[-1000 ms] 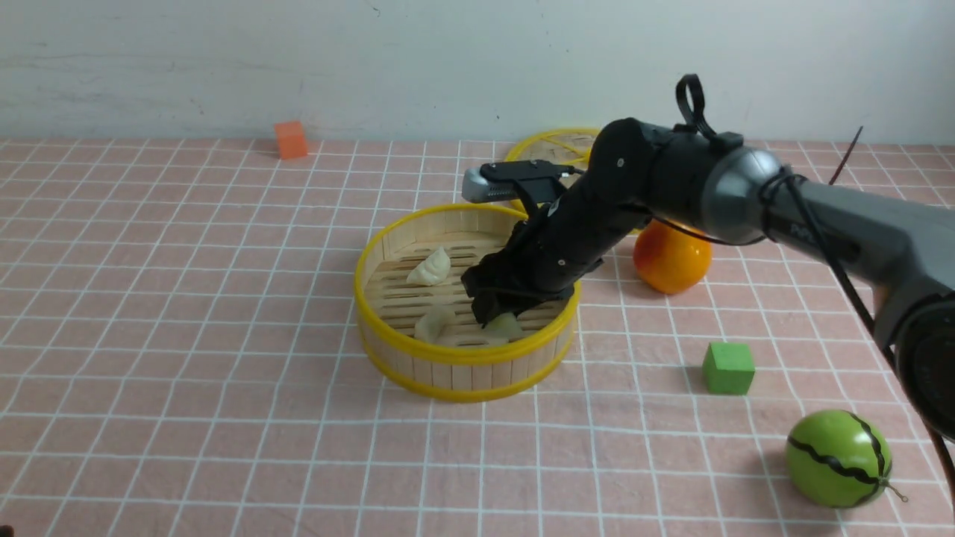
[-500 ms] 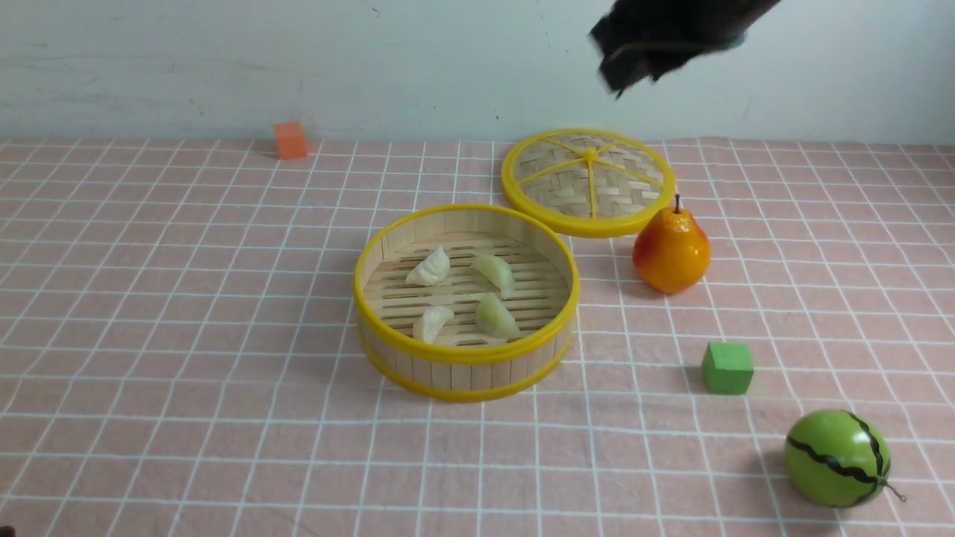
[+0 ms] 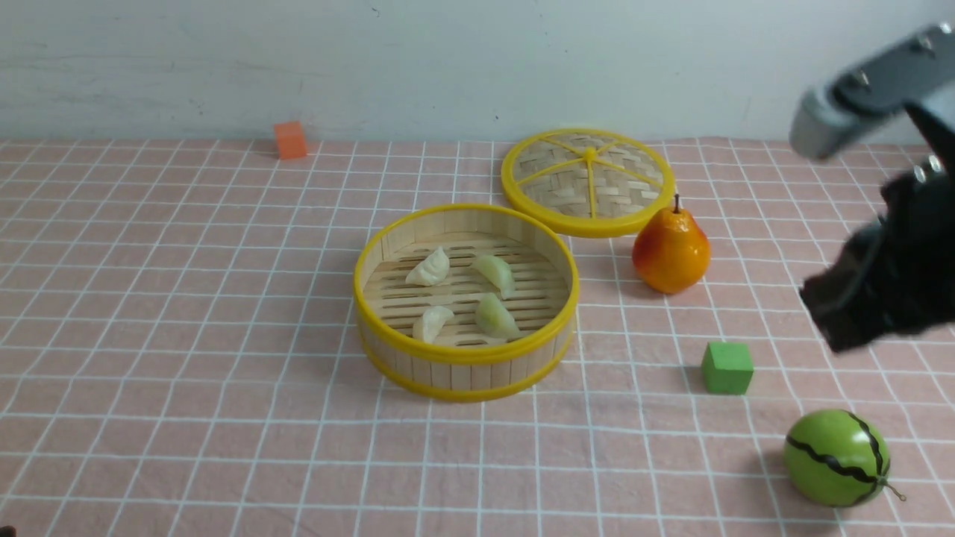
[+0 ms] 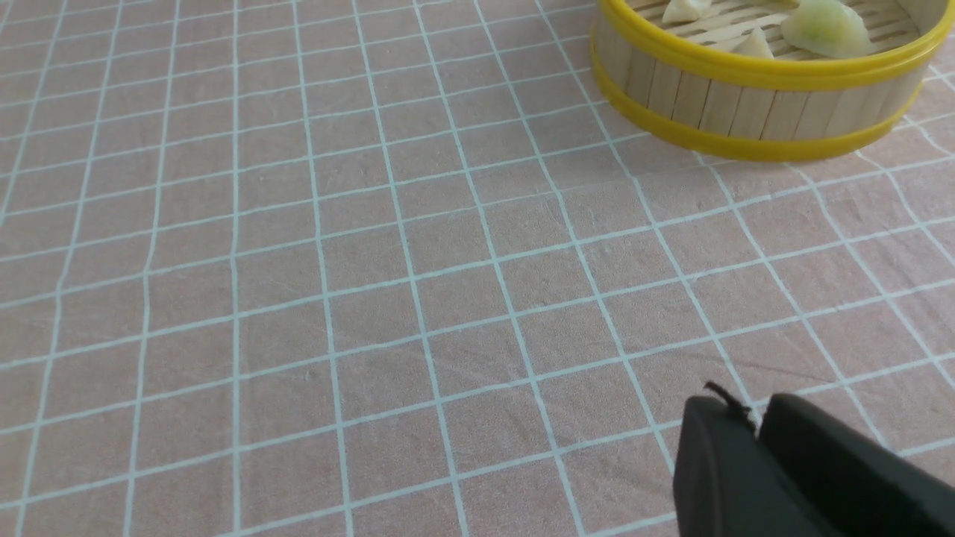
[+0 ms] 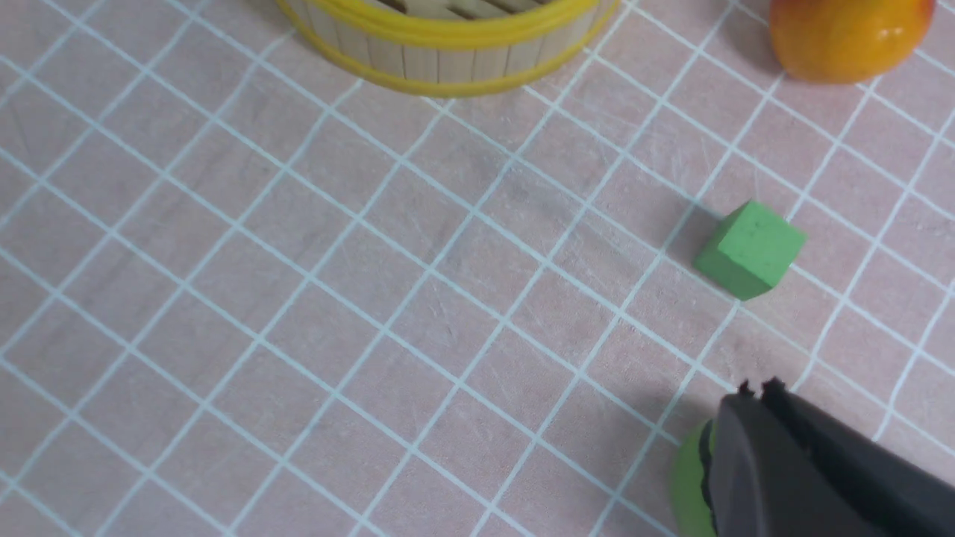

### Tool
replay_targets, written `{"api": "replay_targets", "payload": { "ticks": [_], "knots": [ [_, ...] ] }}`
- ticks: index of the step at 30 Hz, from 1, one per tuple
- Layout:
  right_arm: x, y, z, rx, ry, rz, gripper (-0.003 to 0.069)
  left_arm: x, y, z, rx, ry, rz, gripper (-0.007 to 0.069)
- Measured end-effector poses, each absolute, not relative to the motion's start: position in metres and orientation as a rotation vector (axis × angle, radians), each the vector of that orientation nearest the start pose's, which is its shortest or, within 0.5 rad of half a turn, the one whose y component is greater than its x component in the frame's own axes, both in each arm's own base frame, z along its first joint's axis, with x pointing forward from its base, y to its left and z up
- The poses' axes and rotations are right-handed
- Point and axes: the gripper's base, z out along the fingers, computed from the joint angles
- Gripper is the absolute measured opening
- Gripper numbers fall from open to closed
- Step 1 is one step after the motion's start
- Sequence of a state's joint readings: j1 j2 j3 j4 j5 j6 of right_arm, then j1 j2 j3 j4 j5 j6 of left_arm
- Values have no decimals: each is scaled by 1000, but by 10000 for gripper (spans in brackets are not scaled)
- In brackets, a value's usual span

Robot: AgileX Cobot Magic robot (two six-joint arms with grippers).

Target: Put the dumplings into the steamer on the table with the pink tablecloth.

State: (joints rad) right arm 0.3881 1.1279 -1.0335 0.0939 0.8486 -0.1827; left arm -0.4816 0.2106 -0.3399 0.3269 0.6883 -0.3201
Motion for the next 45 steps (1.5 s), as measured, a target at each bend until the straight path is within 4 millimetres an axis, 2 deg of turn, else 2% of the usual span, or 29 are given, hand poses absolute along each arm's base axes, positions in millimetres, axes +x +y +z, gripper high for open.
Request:
{"api": "replay_targets", "payload": {
  "ticks": [3, 4, 5, 7, 13, 17, 21, 23, 25, 28, 29, 30, 33, 35, 38, 45],
  "knots": [
    [188, 83, 312, -616, 2307, 203, -20, 55, -8, 257, 288, 1988, -142, 82],
    [187, 82, 314, -612, 2292, 204, -20, 55, -8, 257, 288, 1988, -142, 82],
    [180, 79, 295, -603, 2284, 201, -20, 55, -8, 257, 288, 1988, -142, 83],
    [173, 75, 276, -588, 2262, 197, -20, 55, -8, 257, 288, 1988, -142, 86],
    [160, 69, 240, -595, 2334, 181, -19, 55, -8, 257, 288, 1988, -142, 92],
    [156, 61, 237, -618, 2366, 129, -16, 55, -8, 257, 288, 1988, -142, 91],
    [148, 53, 240, -626, 2317, 76, -14, 55, -8, 257, 288, 1988, -142, 91],
    [140, 47, 243, -616, 2244, 51, -13, 55, -8, 257, 289, 1988, -142, 91],
    [122, 40, 248, -598, 2082, 25, -10, 55, -8, 257, 289, 1989, -143, 91],
    [99, 31, 242, -560, 1857, 12, -6, 55, -8, 256, 288, 1995, -140, 91],
    [97, 31, 241, -558, 1853, 11, -6, 55, -8, 256, 288, 1995, -140, 91],
    [85, 26, 232, -515, 1743, 4, -5, 55, -8, 256, 288, 1995, -140, 92],
    [71, 18, 206, -400, 1632, 13, -5, 55, -8, 256, 288, 1995, -140, 94],
    [64, 13, 197, -313, 1623, 24, -5, 55, -8, 256, 289, 1996, -140, 95],
    [58, 10, 194, -235, 1620, 30, -5, 55, -8, 256, 289, 1996, -140, 95],
    [53, 7, 175, -124, 1839, 48, -3, 55, -8, 256, 288, 1997, -141, 102]
  ]
}}
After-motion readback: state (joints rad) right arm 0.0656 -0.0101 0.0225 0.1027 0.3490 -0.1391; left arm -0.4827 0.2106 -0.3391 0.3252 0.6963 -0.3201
